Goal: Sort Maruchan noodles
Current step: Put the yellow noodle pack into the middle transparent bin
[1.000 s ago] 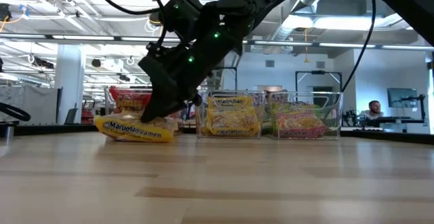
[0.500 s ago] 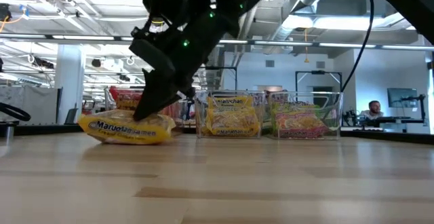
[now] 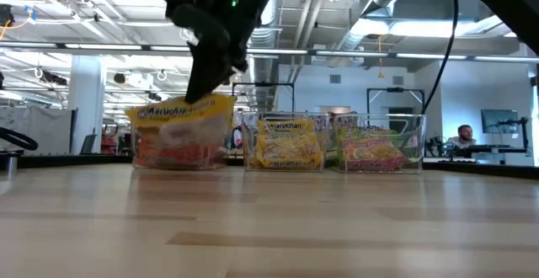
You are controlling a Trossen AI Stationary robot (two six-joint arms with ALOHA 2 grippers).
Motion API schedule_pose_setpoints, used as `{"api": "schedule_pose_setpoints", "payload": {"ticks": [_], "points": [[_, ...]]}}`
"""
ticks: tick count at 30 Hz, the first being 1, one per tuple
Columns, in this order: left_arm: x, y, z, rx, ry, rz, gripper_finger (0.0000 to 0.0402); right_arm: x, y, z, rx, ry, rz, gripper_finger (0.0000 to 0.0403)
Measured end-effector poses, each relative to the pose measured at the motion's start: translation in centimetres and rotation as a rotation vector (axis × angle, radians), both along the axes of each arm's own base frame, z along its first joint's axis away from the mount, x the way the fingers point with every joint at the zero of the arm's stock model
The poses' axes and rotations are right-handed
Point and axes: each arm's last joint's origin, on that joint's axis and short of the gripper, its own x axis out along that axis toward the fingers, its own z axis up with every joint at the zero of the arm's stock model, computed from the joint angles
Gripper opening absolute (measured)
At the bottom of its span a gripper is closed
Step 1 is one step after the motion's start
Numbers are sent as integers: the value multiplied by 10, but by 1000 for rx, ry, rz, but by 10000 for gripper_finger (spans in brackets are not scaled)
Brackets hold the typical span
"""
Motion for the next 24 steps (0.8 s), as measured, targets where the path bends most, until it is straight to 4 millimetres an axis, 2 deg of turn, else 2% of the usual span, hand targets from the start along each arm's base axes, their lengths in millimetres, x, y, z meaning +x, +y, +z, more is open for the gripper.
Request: {"api": "schedule_pose_setpoints", "payload": {"ticks": [5,12,17,24], "points": [[-3,0,1,1,-13,0,160,-6,3,27,-110,28,9,3],[-8,0,3,2,-31,3,160,-21,-6,56,-283,84,-42,2],[-8,0,3,3,-31,8,160,-37,-23,70,-393,155,-117,2],[-8,0,3,21,-35,19,160,-56,-58,80,-565,302,-206,2]]}}
